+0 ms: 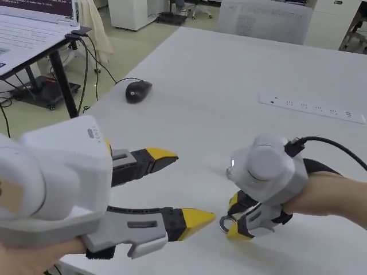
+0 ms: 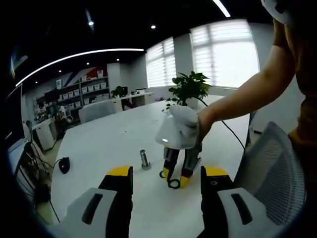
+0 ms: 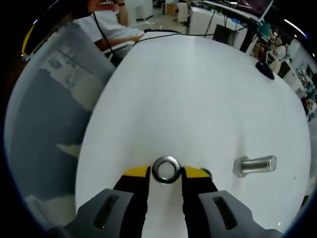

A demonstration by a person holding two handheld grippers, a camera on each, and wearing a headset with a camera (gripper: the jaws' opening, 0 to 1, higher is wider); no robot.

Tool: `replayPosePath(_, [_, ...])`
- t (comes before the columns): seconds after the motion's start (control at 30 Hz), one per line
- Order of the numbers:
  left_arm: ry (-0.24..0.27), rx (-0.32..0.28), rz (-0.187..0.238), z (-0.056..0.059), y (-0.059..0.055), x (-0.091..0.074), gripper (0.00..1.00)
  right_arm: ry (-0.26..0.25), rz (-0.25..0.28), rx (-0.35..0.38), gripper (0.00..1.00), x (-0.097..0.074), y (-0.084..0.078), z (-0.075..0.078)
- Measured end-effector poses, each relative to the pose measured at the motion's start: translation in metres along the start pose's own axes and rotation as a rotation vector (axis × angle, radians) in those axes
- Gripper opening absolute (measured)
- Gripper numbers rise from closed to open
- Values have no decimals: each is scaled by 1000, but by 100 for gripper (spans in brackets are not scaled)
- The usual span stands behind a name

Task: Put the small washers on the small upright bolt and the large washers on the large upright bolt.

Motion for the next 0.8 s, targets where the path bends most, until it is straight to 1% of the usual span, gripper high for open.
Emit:
replayPosePath(0.07, [0, -1, 1, 0, 0, 1, 54, 10, -6, -1, 26, 0, -1, 0])
replayPosePath(0.17, [2, -7, 8, 0, 0, 1, 54, 14, -11, -17, 26, 0, 0, 0])
replayPosePath(0.27, [6, -6, 6, -1, -1, 0, 54, 18, -19, -31, 26, 0, 0, 0])
replayPosePath(0.3, [7, -7, 4, -1, -1, 0, 54, 19, -32, -40, 26, -1, -2, 0])
replayPosePath(0.4, [11, -7, 2, 0, -1, -1, 54, 17, -41, -29, 27, -2, -4, 0])
replayPosePath(0.47, [10, -8, 5, 1, -1, -1, 54, 21, -37, -22, 27, -2, -3, 1])
replayPosePath(0.57, [7, -5, 1, 1, -2, 1, 54, 20, -46, -16, 27, -2, -3, 1])
replayPosePath(0.7, [3, -10, 10, 2, -2, 1, 54, 20, -48, -3, 27, -2, -3, 1])
replayPosePath(0.8, [3, -8, 6, 3, -2, 2, 54, 15, -48, 1, 26, -1, -2, 1])
Point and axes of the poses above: the centre of the closed fingertips' face, and the gripper's own axes: x roughly forward along the fingers, z roughly to its right, y roughly out of its top, the point moved 6 cm from there along -x, roughly backward along the fingers, and after that the axes turned 3 degrees about -y, right-handed, at the moved point
